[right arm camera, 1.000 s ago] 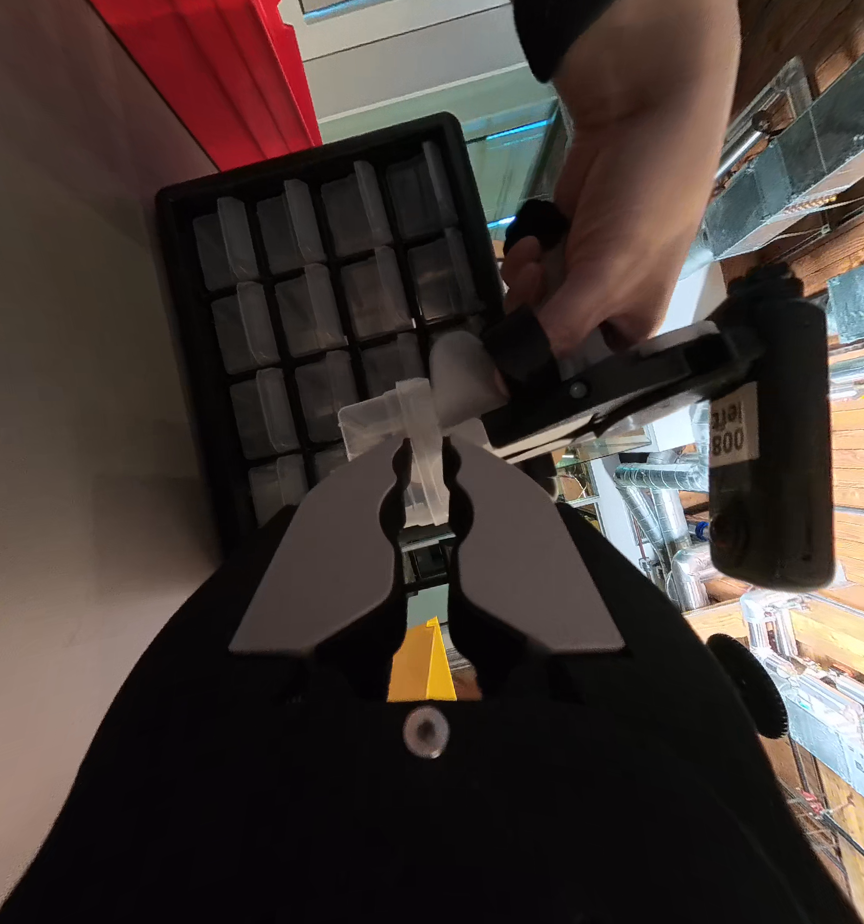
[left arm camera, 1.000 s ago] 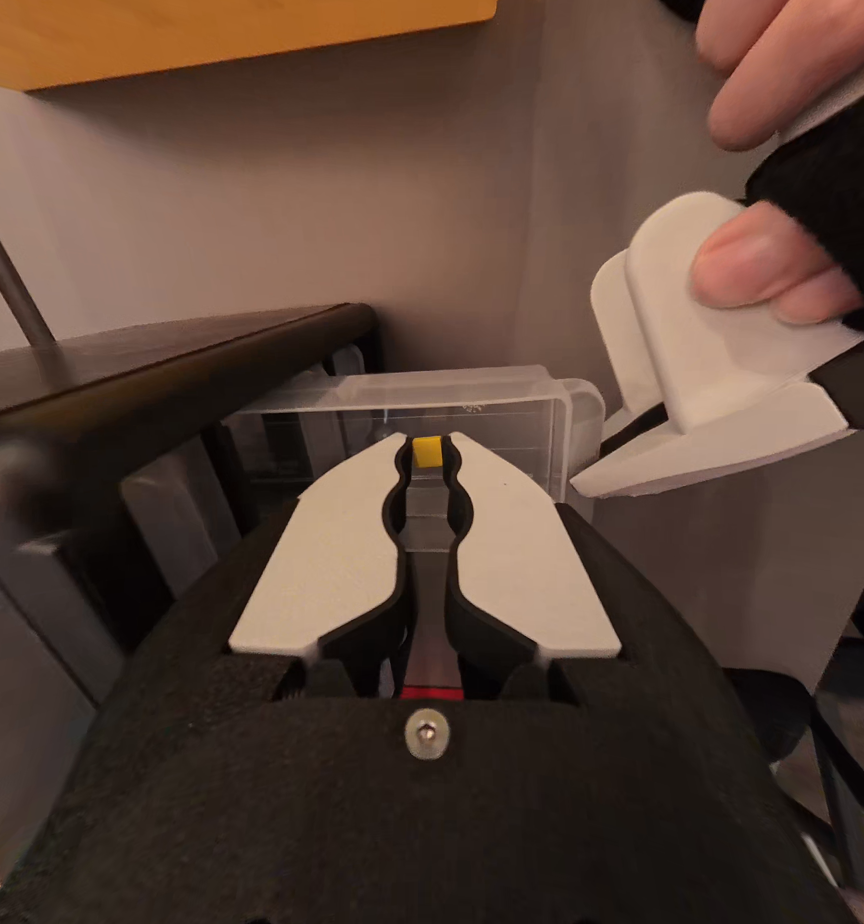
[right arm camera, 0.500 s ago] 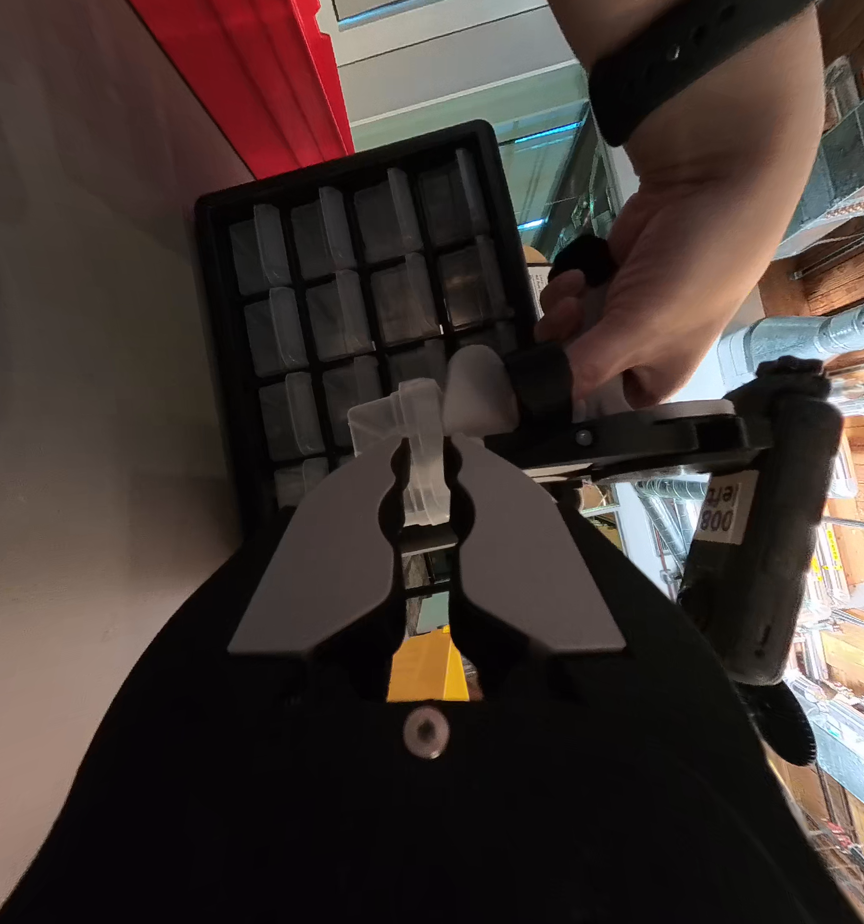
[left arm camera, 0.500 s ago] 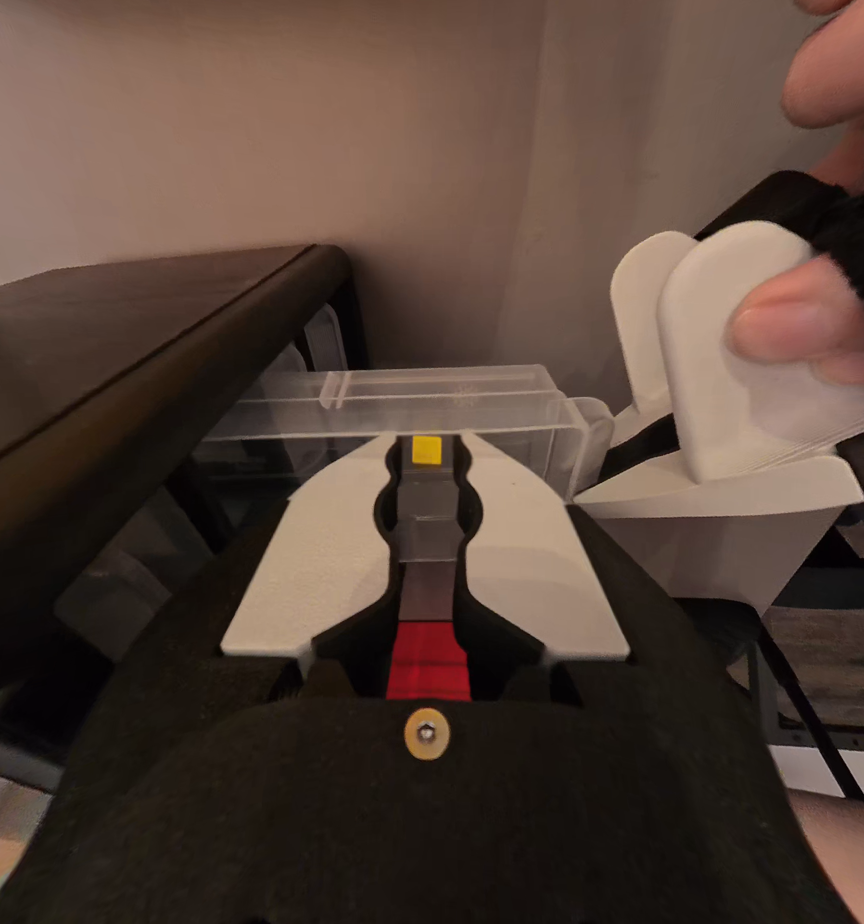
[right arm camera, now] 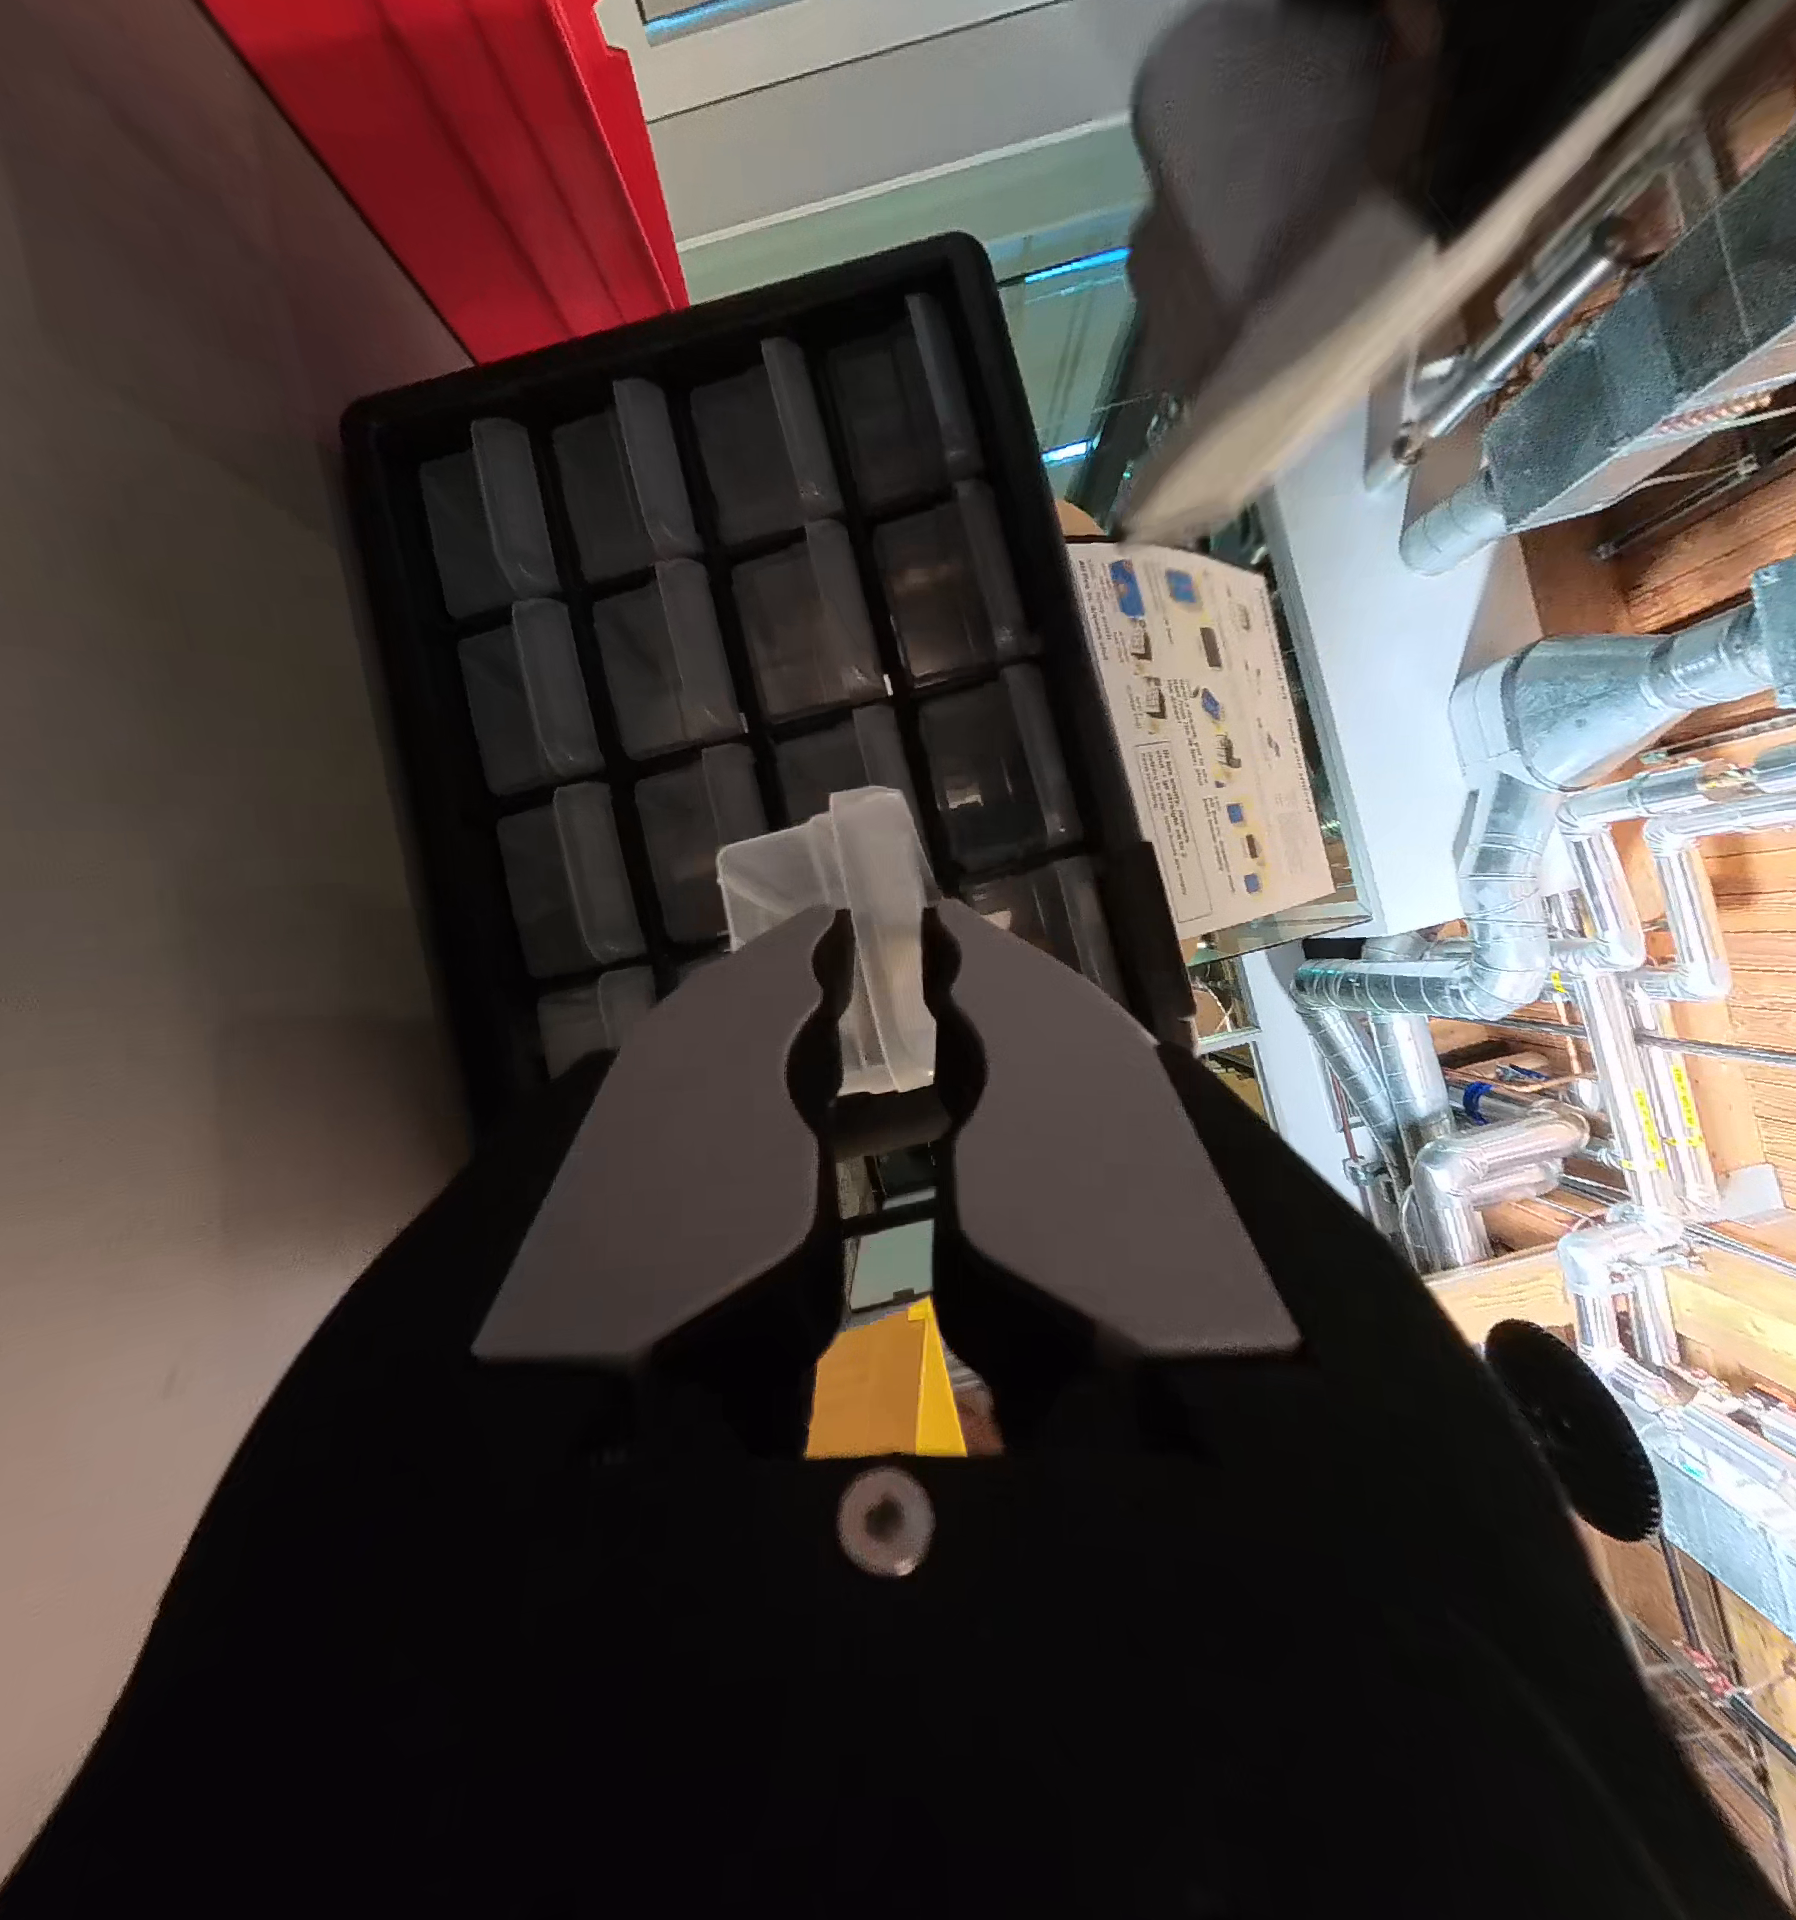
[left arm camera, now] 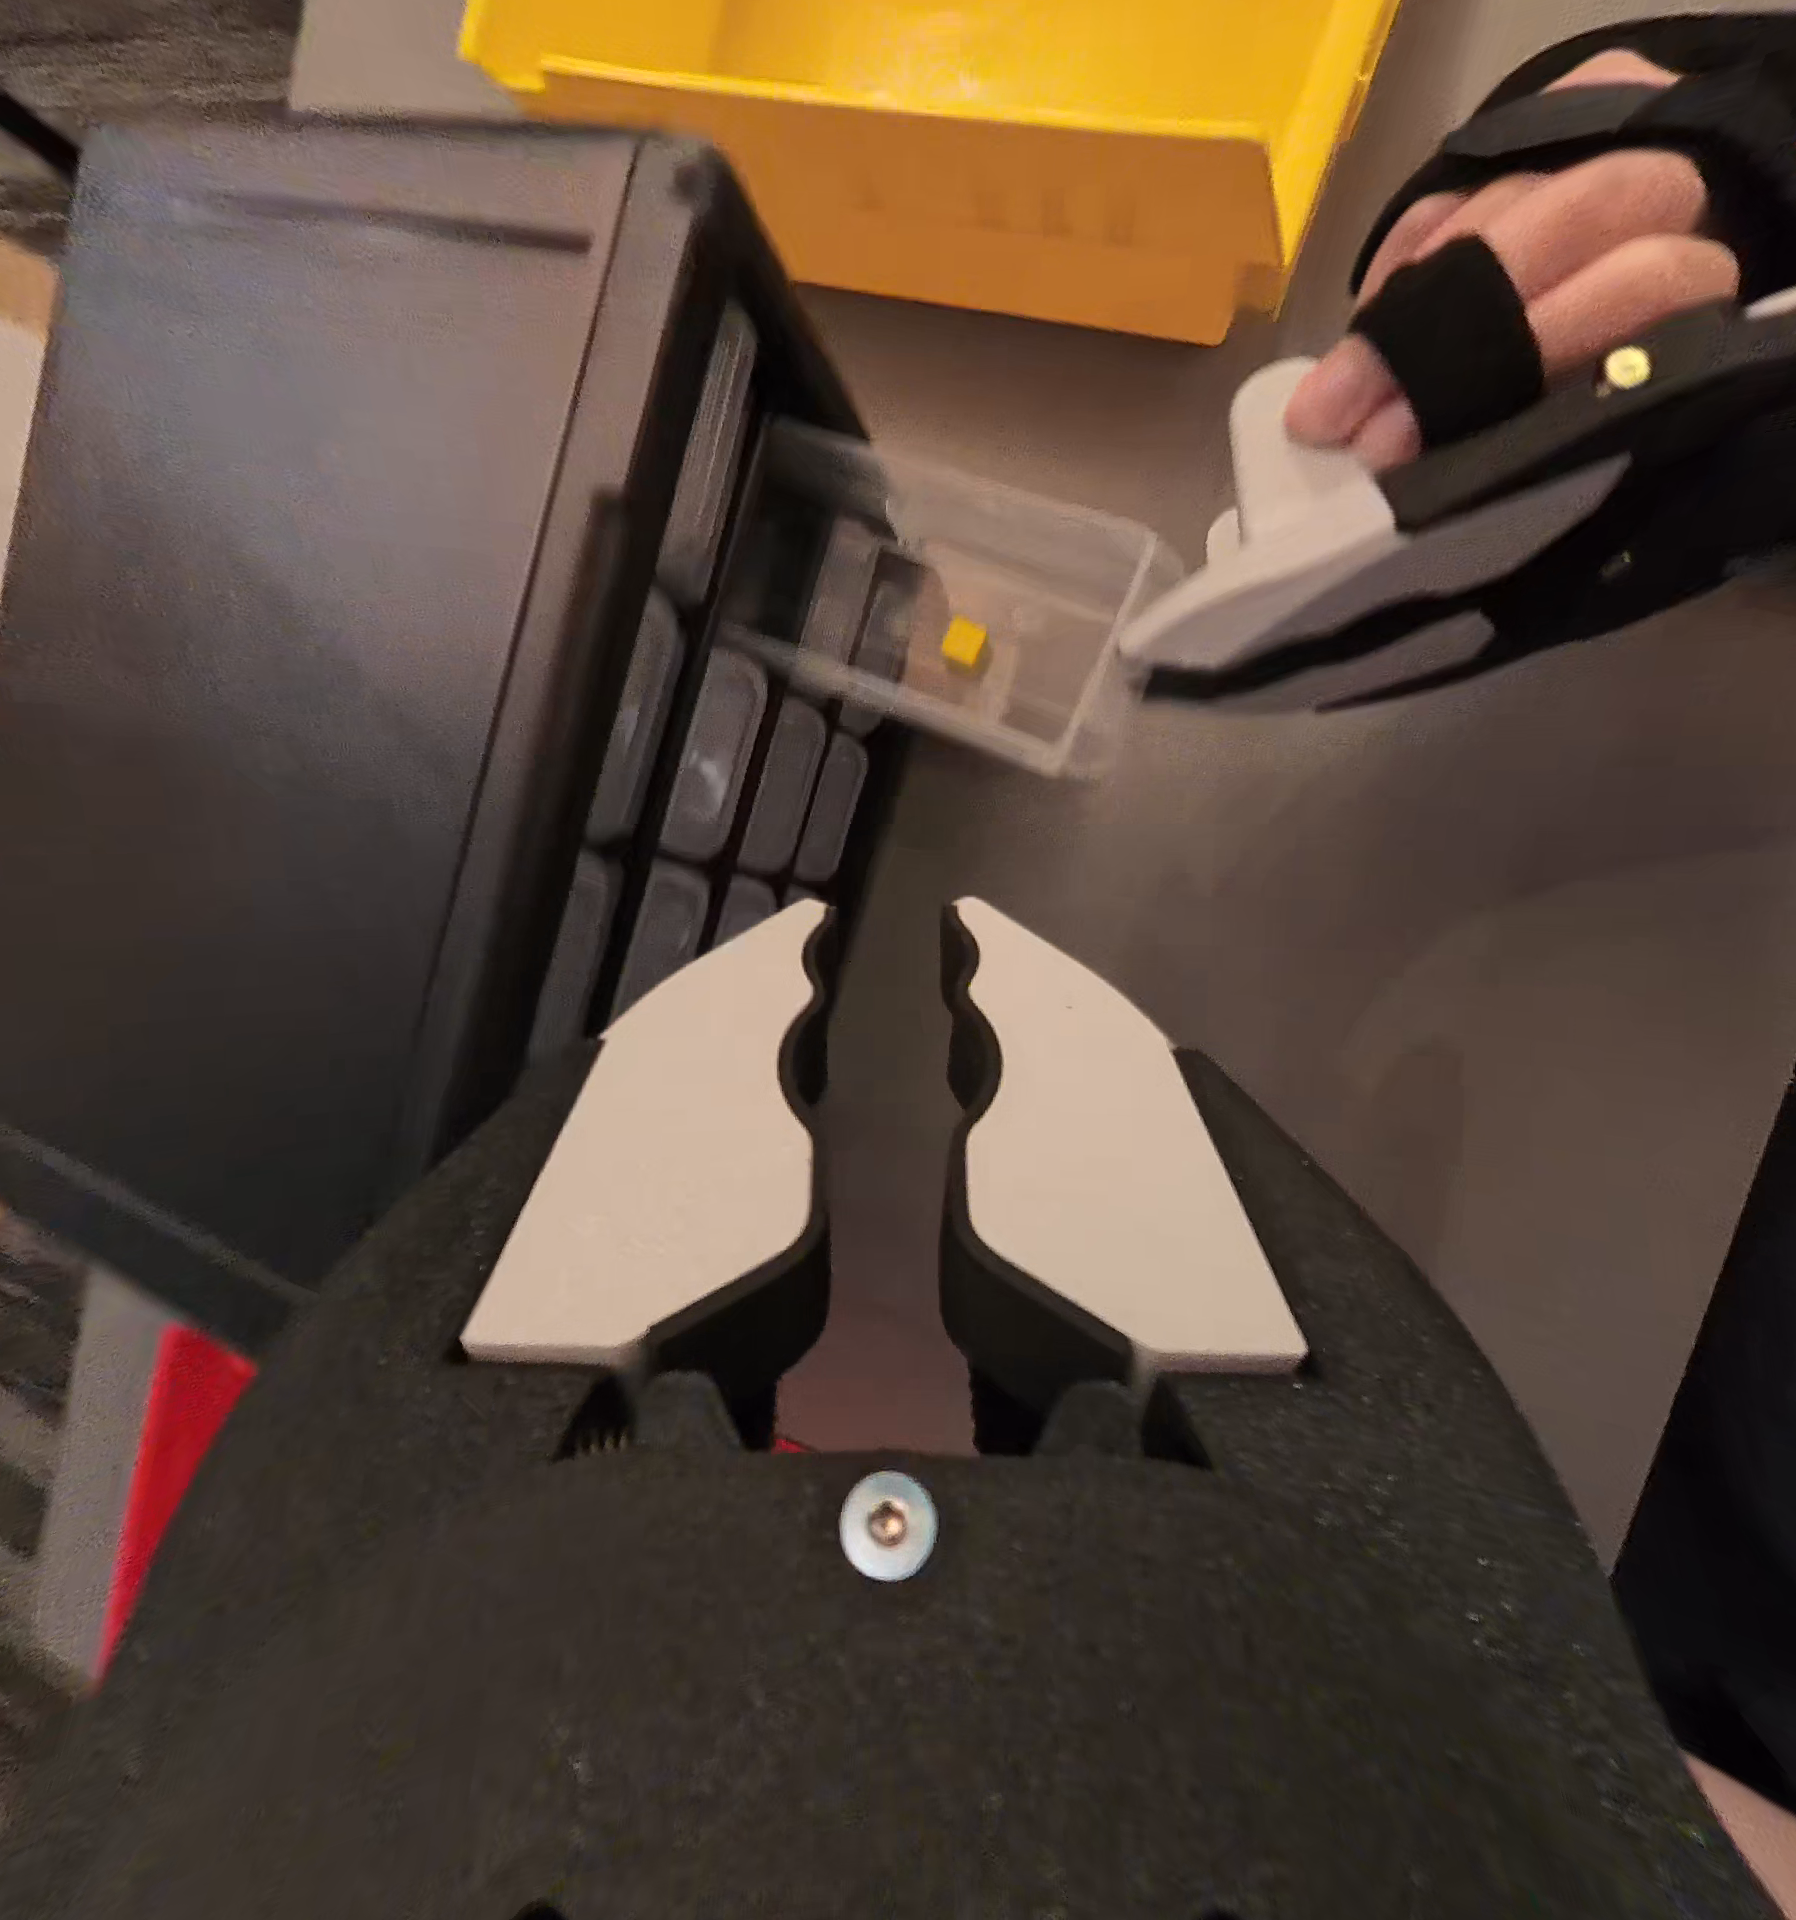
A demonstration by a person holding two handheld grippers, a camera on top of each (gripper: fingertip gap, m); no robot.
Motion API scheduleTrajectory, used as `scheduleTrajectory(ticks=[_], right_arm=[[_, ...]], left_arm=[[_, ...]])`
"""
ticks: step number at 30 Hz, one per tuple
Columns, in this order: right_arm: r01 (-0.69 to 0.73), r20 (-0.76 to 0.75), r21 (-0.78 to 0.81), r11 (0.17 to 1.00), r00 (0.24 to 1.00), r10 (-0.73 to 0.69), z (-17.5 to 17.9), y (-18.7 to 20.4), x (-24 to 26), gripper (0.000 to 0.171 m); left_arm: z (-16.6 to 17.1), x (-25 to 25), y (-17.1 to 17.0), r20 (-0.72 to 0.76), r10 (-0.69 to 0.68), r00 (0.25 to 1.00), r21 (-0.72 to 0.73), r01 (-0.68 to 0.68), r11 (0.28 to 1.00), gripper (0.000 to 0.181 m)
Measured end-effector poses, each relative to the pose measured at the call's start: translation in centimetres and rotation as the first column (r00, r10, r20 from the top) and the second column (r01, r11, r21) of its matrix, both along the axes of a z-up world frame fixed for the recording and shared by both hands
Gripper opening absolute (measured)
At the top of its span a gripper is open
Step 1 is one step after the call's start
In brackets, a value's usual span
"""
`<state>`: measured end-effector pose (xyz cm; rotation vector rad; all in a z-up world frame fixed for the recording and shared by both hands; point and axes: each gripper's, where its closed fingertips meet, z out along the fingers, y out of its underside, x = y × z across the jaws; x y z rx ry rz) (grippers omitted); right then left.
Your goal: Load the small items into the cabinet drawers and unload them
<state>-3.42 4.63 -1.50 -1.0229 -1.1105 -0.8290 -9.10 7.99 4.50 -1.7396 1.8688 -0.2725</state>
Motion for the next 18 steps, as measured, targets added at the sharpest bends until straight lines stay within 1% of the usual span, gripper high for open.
scheduleTrajectory(ticks=[3,5,8,11,14,18], right_arm=[[0.003,0.004,0.031,1.0,1.0,-0.003,0.4,0.3,-0.2,0.013],[0.034,0.008,0.052,0.998,0.999,-0.035,0.7,0.7,0.3,0.013],[0.069,0.013,0.029,0.997,0.997,-0.07,0.2,1.4,1.0,0.013],[0.088,0.012,0.025,0.996,0.996,-0.088,0.2,2.0,1.4,0.013],[0.131,0.017,0.014,0.991,0.991,-0.131,0.3,3.6,2.1,0.013],[0.183,-0.045,-0.023,0.983,0.982,-0.184,0.4,6.0,3.2,0.014]], left_arm=[[0.4,-3.8,0.7,0.087,0.087,0.992,-0.037,-0.084,0.996,0.016],[0.7,-5.9,1.8,0.139,0.164,0.977,-0.065,-0.156,0.986,0.014],[0.9,-8.0,2.8,0.17,0.233,0.958,-0.098,-0.219,0.971,0.011],[0.9,-8.8,3.0,0.188,0.226,0.956,-0.098,-0.211,0.973,0.011],[0.7,-9.3,3.4,0.189,0.232,0.954,-0.11,-0.214,0.971,0.012],[0.5,-9.6,3.7,0.195,0.225,0.955,-0.136,-0.201,0.97,0.012]])
